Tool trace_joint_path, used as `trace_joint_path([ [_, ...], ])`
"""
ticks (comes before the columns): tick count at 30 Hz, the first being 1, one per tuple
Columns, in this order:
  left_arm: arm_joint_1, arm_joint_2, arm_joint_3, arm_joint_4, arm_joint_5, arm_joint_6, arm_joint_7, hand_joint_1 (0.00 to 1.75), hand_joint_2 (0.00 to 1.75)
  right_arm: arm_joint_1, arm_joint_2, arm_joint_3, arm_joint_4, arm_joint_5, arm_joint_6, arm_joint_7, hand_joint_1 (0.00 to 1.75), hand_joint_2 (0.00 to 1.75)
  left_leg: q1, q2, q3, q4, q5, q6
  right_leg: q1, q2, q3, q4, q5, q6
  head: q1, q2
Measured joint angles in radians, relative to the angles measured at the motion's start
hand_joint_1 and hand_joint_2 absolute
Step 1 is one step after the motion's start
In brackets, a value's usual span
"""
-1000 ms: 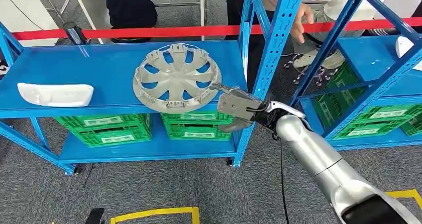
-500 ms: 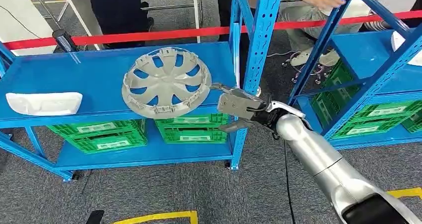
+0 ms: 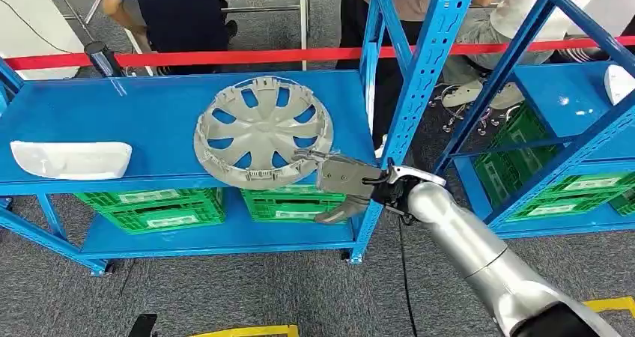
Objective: Take the parts from the cabinet and place them on the table.
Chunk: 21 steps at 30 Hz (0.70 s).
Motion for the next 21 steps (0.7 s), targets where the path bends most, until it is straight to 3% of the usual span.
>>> trace_joint_path([
  [1, 0.000, 0.000, 0.000, 0.000, 0.001, 0.000, 0.000, 0.00, 0.00, 0.000, 0.002, 0.007, -0.013, -0.007, 0.001, 0.000, 0.00, 1.75, 0.000, -0.001, 0.007, 0.003, -0.007, -0.003, 0.001, -0.001, 0.041, -0.098, 0.045, 0.005, 0.000, 0.000],
  [2, 0.000, 0.000, 0.000, 0.000, 0.002, 0.000, -0.001, 0.00, 0.00, -0.001, 0.003, 0.012, -0.023, -0.014, 0.003, 0.000, 0.00, 1.75, -0.001, -0.001, 0.009, 0.006, -0.015, -0.008, 0.003, -0.005, 0.072, -0.175, 0.074, 0.001, 0.000, 0.000],
  [3, 0.000, 0.000, 0.000, 0.000, 0.003, 0.000, -0.001, 0.00, 0.00, 0.000, 0.007, 0.018, -0.034, -0.027, 0.007, 0.000, 0.00, 1.75, -0.010, -0.002, 0.009, 0.013, -0.025, -0.015, 0.006, -0.004, 0.085, -0.185, 0.075, -0.017, -0.003, 0.000],
  [4, 0.000, 0.000, -0.001, 0.000, 0.006, 0.001, -0.001, 0.00, 0.00, 0.001, 0.011, 0.024, -0.044, -0.036, 0.009, 0.001, 0.00, 1.75, -0.009, -0.002, 0.010, 0.013, -0.028, -0.019, 0.007, -0.004, 0.084, -0.185, 0.074, -0.026, -0.002, 0.000],
  [6, 0.001, 0.000, -0.001, 0.000, 0.009, 0.001, -0.001, 0.00, 0.00, 0.000, 0.010, 0.032, -0.059, -0.044, 0.009, 0.002, 0.00, 1.75, -0.006, -0.001, 0.013, 0.010, -0.031, -0.027, 0.011, -0.003, 0.085, -0.185, 0.070, -0.037, -0.002, 0.000],
  [7, 0.001, 0.003, -0.001, 0.000, 0.009, 0.002, -0.001, 0.00, 0.00, 0.000, 0.012, 0.034, -0.068, -0.046, 0.009, 0.002, 0.00, 1.75, -0.005, 0.001, 0.011, 0.014, -0.039, -0.034, -0.002, -0.002, 0.094, -0.192, 0.072, -0.044, -0.001, 0.000],
  [8, 0.002, 0.003, -0.001, 0.000, 0.009, 0.002, -0.001, 0.00, 0.00, -0.001, 0.014, 0.037, -0.074, -0.048, 0.009, 0.002, 0.00, 1.75, -0.002, 0.005, 0.002, 0.037, -0.050, -0.041, -0.002, 0.000, 0.099, -0.194, 0.070, -0.049, -0.003, 0.000],
  [9, 0.002, 0.004, -0.001, 0.000, 0.009, 0.002, -0.001, 0.00, 0.00, -0.002, 0.018, 0.039, -0.079, -0.051, 0.009, 0.002, 0.00, 1.75, 0.001, 0.006, -0.022, 0.088, -0.074, -0.048, -0.003, 0.000, 0.104, -0.193, 0.065, -0.056, -0.006, 0.000],
  [11, 0.003, 0.007, -0.001, 0.000, 0.009, 0.003, -0.001, 0.00, 0.00, 0.002, 0.019, 0.045, -0.083, -0.059, 0.009, 0.003, 0.00, 1.75, 0.008, 0.007, -0.116, 0.258, -0.139, -0.060, -0.002, 0.000, 0.111, -0.193, 0.059, -0.064, -0.005, 0.000],
  [12, 0.005, 0.006, -0.001, 0.000, 0.010, 0.003, -0.001, 0.00, 0.00, 0.005, 0.019, 0.048, -0.084, -0.062, 0.009, 0.002, 0.00, 1.75, 0.009, 0.008, -0.157, 0.318, -0.152, -0.064, -0.002, 0.000, 0.115, -0.193, 0.055, -0.063, -0.005, 0.000],
  [13, 0.007, 0.005, -0.001, 0.001, 0.010, 0.002, -0.001, 0.00, 0.00, 0.007, 0.019, 0.053, -0.085, -0.066, 0.009, 0.003, 0.00, 1.75, 0.011, 0.008, -0.180, 0.337, -0.141, -0.066, -0.002, 0.002, 0.119, -0.193, 0.050, -0.063, -0.005, 0.000],
  [15, 0.008, 0.007, -0.001, 0.001, 0.011, 0.002, -0.001, 0.00, 0.00, 0.010, 0.019, 0.059, -0.093, -0.074, 0.010, 0.003, 0.00, 1.75, 0.014, 0.009, -0.150, 0.243, -0.063, -0.064, -0.002, 0.005, 0.132, -0.192, 0.042, -0.059, -0.005, 0.000],
  [16, 0.008, 0.008, -0.001, 0.001, 0.012, 0.002, -0.001, 0.00, 0.00, 0.010, 0.019, 0.060, -0.100, -0.077, 0.011, 0.003, 0.00, 1.75, 0.014, 0.009, -0.103, 0.136, -0.002, -0.060, -0.002, 0.006, 0.143, -0.193, 0.035, -0.056, -0.005, 0.000],
  [17, 0.008, 0.010, -0.001, 0.001, 0.012, 0.000, -0.001, 0.00, 0.00, 0.010, 0.019, 0.060, -0.107, -0.078, 0.011, 0.003, 0.00, 1.75, 0.014, 0.009, -0.062, 0.049, 0.038, -0.055, -0.002, 0.006, 0.150, -0.194, 0.030, -0.051, -0.005, 0.000],
  [18, 0.007, 0.011, -0.001, 0.001, 0.012, 0.000, -0.002, 0.00, 0.00, 0.010, 0.019, 0.061, -0.113, -0.080, 0.011, 0.003, 0.00, 1.75, 0.006, 0.009, -0.042, 0.020, 0.020, -0.049, 0.009, 0.007, 0.151, -0.191, 0.024, -0.044, -0.005, 0.000],
  [21, 0.008, 0.011, -0.003, 0.001, 0.012, 0.000, -0.002, 0.00, 0.00, 0.011, 0.017, 0.064, -0.127, -0.087, 0.011, 0.004, 0.00, 1.75, 0.000, 0.007, -0.041, 0.021, 0.015, -0.031, 0.003, 0.008, 0.150, -0.196, 0.020, -0.031, -0.004, 0.000],
])
